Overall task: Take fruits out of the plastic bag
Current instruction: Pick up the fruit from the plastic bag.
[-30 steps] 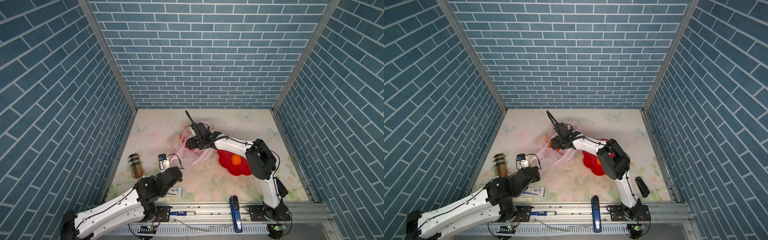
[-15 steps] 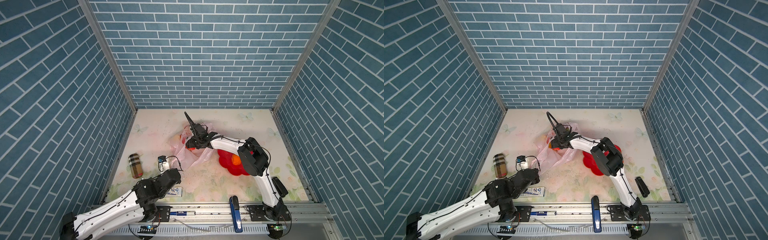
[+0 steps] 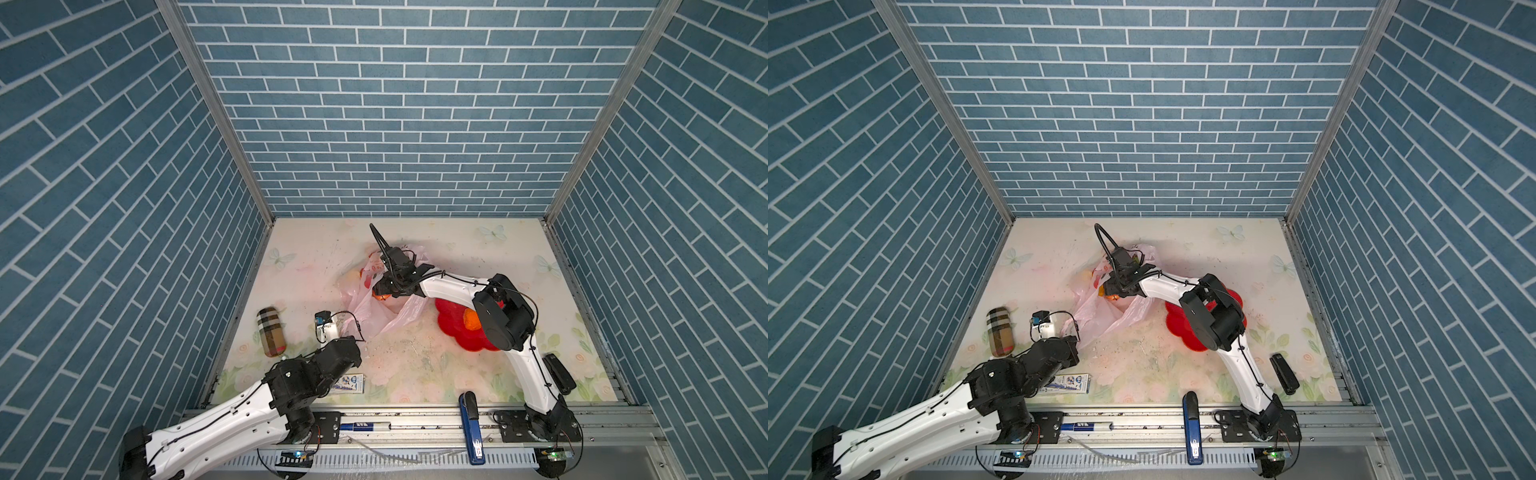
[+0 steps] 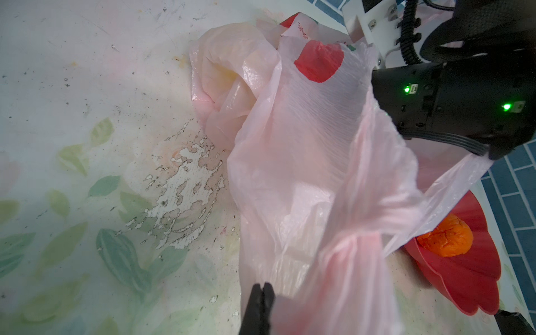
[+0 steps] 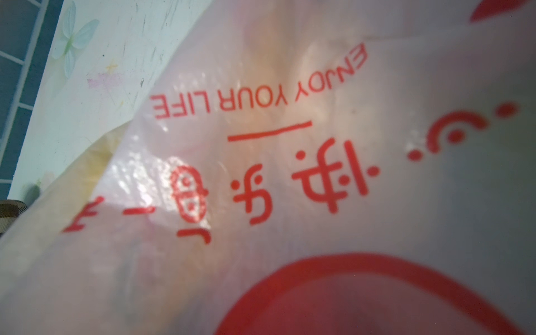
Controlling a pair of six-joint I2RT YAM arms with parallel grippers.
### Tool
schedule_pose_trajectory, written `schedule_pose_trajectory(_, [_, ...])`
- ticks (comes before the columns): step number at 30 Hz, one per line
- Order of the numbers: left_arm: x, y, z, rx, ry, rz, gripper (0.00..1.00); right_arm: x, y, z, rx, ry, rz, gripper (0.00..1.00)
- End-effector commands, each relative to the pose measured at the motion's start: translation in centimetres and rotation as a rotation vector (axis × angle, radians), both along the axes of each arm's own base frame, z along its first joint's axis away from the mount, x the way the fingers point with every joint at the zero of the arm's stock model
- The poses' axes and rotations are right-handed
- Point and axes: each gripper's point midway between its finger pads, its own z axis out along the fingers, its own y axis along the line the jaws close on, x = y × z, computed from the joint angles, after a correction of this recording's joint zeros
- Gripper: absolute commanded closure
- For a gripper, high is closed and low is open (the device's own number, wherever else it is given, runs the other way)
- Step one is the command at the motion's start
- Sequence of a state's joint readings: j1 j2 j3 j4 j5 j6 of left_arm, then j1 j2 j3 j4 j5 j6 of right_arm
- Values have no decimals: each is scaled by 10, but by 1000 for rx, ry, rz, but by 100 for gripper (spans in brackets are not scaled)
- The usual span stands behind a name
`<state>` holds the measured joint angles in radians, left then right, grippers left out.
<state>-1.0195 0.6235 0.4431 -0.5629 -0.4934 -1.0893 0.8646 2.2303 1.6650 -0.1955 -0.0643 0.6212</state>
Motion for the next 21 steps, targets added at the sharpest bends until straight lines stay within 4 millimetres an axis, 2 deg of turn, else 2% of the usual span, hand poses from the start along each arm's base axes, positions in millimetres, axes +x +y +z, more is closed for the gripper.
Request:
schedule_pose_trajectory(1, [5,0,9,12,-23,25,100,-8,-8,50,54,-53,27,65])
schedule_pose_trajectory(5, [12,-6,19,34,-42,19,100,-35,-12,75,81,-34,115,68])
schedule_pose_trajectory(15, [27,-14,57,59,-135,18,100,-100,-26,122,67,-29,271,69])
schedule_pose_trajectory(21, [28,-18,58,68,-130,6,100,-120,-47,177,103,-98,296,70])
